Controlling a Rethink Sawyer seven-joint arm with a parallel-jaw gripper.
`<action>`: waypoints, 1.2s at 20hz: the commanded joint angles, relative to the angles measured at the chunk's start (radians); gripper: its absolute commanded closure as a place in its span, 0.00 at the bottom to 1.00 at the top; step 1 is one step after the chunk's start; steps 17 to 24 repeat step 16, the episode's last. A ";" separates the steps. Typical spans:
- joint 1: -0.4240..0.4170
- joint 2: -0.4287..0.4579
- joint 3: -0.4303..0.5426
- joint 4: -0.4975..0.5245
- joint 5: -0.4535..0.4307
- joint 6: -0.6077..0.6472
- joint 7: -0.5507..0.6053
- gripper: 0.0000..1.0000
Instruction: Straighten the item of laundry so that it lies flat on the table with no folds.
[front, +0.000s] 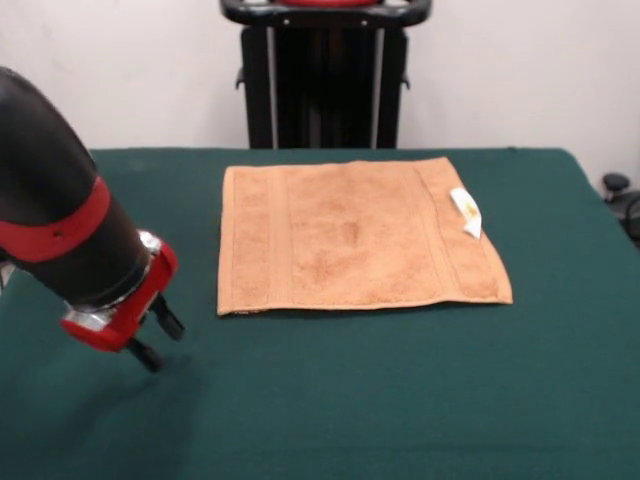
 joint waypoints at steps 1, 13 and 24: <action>0.010 -0.068 -0.032 0.123 -0.024 -0.060 -0.197 0.00; 0.013 -0.088 -0.016 0.154 0.001 -0.102 -0.115 0.00; 0.023 -0.082 -0.022 0.143 -0.007 -0.105 -0.111 0.00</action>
